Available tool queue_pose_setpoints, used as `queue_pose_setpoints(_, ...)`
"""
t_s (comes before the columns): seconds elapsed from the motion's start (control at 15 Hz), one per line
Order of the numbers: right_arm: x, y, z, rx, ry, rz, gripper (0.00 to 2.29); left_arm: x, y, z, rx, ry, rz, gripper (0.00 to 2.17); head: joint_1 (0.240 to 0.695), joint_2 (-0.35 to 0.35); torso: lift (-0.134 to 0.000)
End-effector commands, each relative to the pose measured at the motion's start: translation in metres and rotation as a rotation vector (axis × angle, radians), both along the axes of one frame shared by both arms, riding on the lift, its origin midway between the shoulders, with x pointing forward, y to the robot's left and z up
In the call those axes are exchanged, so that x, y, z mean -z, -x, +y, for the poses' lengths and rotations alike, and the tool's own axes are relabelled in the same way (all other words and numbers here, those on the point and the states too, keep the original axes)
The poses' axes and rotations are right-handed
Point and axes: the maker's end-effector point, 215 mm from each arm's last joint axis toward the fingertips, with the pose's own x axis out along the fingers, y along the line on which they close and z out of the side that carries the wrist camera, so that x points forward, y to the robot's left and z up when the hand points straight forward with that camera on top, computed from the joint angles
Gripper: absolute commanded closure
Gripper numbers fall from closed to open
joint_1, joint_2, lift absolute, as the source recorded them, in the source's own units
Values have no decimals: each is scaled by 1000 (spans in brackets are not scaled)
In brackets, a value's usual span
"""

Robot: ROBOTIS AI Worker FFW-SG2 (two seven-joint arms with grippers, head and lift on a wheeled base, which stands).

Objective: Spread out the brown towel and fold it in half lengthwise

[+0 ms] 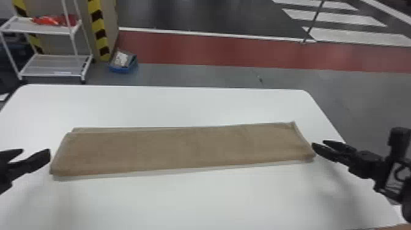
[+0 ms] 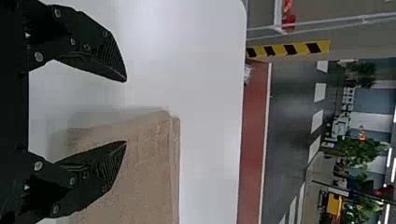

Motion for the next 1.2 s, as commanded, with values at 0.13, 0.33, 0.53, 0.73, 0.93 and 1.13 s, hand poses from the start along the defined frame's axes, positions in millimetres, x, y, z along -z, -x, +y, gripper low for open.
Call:
queue_pose_setpoints(0.13, -22, -7, 32, -19, -42, -29, 110, -27, -22, -6, 11, -19, -145, 43, 695, -123, -125)
queue_pose_setpoints(0.33, -31, -13, 63, -78, -33, 4, 110, -17, -27, -25, 40, -56, -136, 46, 695, -101, -125)
queue_pose_setpoints(0.53, -40, -14, 105, -132, -58, -4, 103, -15, -28, -49, 56, -51, -148, 46, 695, -89, -125)
queue_pose_setpoints(0.73, -55, -7, 157, -159, -88, -88, 97, -44, -26, -81, 65, -54, -295, 46, 695, -64, -125)
queue_pose_setpoints(0.93, -80, 0, 214, -170, -20, -251, 97, -74, -28, -126, 86, -55, -450, 46, 695, -46, -125)
queue_pose_setpoints(1.13, -93, 7, 257, -136, 12, -353, 107, -87, -24, -154, 86, -56, -527, 70, 695, -38, -125)
